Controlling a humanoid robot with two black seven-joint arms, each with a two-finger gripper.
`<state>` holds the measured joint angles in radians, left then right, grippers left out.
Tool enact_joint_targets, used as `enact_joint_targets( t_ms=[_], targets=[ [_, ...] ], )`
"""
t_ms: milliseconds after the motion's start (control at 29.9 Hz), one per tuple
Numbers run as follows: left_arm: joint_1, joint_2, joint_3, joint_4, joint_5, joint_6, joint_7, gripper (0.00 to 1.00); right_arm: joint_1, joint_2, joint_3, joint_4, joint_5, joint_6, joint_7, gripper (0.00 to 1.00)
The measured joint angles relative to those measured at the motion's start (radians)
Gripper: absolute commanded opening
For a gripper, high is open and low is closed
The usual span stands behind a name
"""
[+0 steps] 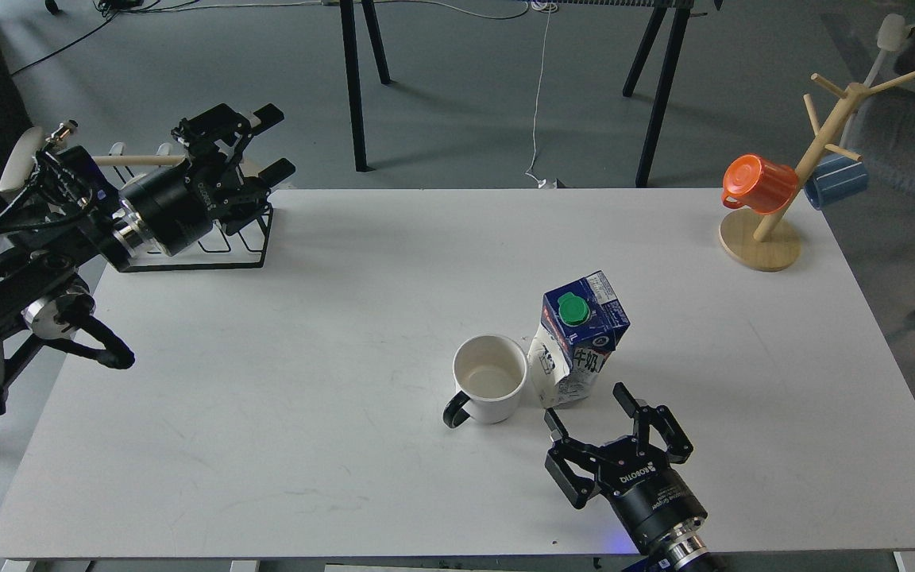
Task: Place cup and milk with both arms
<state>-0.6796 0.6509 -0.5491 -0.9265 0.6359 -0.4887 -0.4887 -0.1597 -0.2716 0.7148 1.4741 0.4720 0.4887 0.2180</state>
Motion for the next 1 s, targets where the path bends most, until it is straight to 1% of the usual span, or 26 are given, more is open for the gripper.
enact_joint_targets(
  t_ms=[67, 167, 334, 468, 568, 702, 769, 869, 1003],
  targets=[
    [0.0, -0.002, 0.0, 0.0, 0.0, 0.0, 0.0, 0.83, -0.042, -0.062, 0.016, 0.06, -0.002, 0.0, 0.004, 0.98],
    [0.0, -0.006, 0.0, 0.0, 0.0, 0.0, 0.0, 0.83, -0.1, -0.15, 0.073, 0.105, -0.002, 0.0, 0.008, 0.98],
    [0.0, -0.01, 0.0, 0.006, 0.005, 0.0, 0.0, 0.86, -0.171, -0.283, 0.258, 0.104, 0.0, 0.0, 0.009, 0.98],
    [0.005, -0.005, -0.001, 0.02, 0.034, 0.0, 0.0, 0.87, -0.158, -0.38, 0.389, 0.082, 0.0, 0.0, 0.003, 0.98],
    [0.021, 0.003, -0.004, 0.023, 0.04, 0.0, 0.0, 0.87, -0.057, -0.443, 0.428, 0.039, -0.001, 0.0, -0.001, 0.98],
    [0.044, 0.03, -0.009, 0.025, 0.03, 0.0, 0.0, 0.87, 0.145, -0.493, 0.387, -0.083, 0.001, 0.0, -0.002, 0.98],
    [0.055, 0.046, -0.01, 0.028, 0.015, 0.0, 0.0, 0.88, 0.272, -0.504, 0.33, -0.175, 0.003, 0.0, -0.002, 0.98],
    [0.069, 0.058, -0.011, 0.066, -0.023, 0.0, 0.0, 0.89, 0.442, -0.507, 0.214, -0.28, 0.004, 0.0, -0.002, 0.98],
    [0.074, 0.062, -0.011, 0.124, -0.077, 0.0, 0.0, 0.89, 0.58, -0.493, 0.096, -0.345, 0.002, 0.0, -0.002, 0.98]
  ],
)
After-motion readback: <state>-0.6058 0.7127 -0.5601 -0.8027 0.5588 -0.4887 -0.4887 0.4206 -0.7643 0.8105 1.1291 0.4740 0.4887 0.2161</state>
